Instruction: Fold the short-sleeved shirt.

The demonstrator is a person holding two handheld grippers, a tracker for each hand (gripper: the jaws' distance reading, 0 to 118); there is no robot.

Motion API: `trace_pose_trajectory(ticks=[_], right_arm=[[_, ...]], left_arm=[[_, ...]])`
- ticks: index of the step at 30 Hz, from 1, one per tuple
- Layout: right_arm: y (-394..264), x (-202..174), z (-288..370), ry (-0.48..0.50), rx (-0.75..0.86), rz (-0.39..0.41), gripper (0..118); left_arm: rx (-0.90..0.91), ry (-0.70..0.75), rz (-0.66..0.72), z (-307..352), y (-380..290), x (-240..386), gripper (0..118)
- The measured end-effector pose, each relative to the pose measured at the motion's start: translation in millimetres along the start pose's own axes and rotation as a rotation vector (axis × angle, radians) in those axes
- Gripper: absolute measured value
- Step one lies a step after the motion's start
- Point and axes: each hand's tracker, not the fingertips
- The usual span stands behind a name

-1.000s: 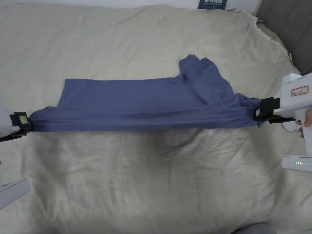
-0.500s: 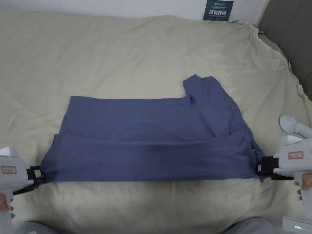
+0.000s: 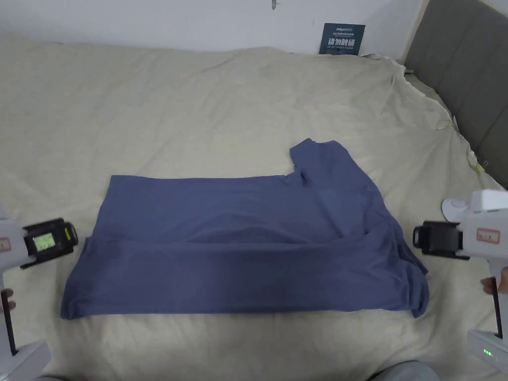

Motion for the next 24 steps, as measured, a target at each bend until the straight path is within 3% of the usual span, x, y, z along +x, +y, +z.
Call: trace_pose_trajectory(ticks=[4, 7, 14, 16, 17, 18, 19, 21, 24], right_arm=[[18.7, -18.5, 40.9, 0.044, 0.298, -0.039, 101], [19.2, -37.1, 61.6, 0.07, 0.469, -0.023, 101], [6.1, -77.3, 69.8, 0.069, 0.613, 0.07, 92], [4.7, -82.4, 68.7, 0.09, 0.623, 0.062, 66], [4.9, -85.2, 68.0, 0.094, 0.621, 0.056, 49], [5.7, -89.1, 67.2, 0.093, 0.619, 0.052, 23], [6.1, -91.8, 66.1, 0.092, 0.616, 0.045, 4], [5.6, -93.2, 65.4, 0.115, 0.622, 0.026, 0], [7.2, -98.7, 63.9, 0.124, 0.616, 0.019, 0]], left_arm=[[0.267, 0.0, -0.079, 32.9, 17.0, 37.2, 113], [0.387, 0.01, -0.169, 46.1, 17.7, 61.2, 112], [0.488, -0.09, -0.226, 49.6, 5.1, 81.7, 87], [0.489, -0.106, -0.237, 48.7, 2.7, 85.0, 59], [0.49, -0.109, -0.242, 48.1, 1.9, 86.5, 42], [0.488, -0.105, -0.246, 47.4, 1.8, 88.1, 22], [0.489, -0.105, -0.247, 46.3, 1.6, 88.0, 13], [0.489, -0.122, -0.234, 45.0, 1.8, 86.9, 2], [0.478, -0.133, -0.216, 40.9, 4.2, 86.1, 0]])
